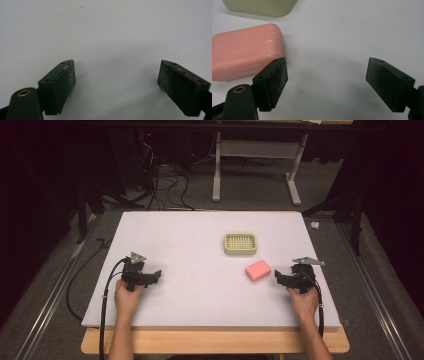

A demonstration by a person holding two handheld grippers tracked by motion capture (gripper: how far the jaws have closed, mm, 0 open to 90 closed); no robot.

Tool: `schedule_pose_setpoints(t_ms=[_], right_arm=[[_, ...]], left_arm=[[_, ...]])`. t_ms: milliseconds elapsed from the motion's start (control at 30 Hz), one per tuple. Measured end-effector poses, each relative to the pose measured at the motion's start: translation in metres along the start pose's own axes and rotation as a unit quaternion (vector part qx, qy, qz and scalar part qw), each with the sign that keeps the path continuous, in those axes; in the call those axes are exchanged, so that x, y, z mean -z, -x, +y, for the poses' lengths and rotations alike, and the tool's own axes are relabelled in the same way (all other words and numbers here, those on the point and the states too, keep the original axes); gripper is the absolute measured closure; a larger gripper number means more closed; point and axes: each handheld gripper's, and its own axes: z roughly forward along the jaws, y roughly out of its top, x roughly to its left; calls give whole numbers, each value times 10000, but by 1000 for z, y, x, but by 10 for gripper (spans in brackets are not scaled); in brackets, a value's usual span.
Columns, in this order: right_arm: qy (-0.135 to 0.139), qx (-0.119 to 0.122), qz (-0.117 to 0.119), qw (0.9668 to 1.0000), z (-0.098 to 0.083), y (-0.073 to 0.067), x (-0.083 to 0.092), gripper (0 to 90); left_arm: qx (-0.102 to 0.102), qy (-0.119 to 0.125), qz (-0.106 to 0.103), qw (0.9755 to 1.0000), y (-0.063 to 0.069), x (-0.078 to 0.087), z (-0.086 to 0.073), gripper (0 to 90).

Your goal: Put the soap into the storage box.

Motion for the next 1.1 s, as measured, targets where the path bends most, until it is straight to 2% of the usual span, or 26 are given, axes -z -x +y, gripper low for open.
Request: schedule_pose_setpoints(t_ms=[500, 1100], right_arm=[[203, 381, 365, 9984, -6, -23, 19, 150], [251, 615, 677, 9955, -5, -45, 17, 122]], left_arm=[[-1, 0, 1, 10000, 0, 0, 0, 151], [0, -1, 1, 10000, 0, 0, 0, 152]])
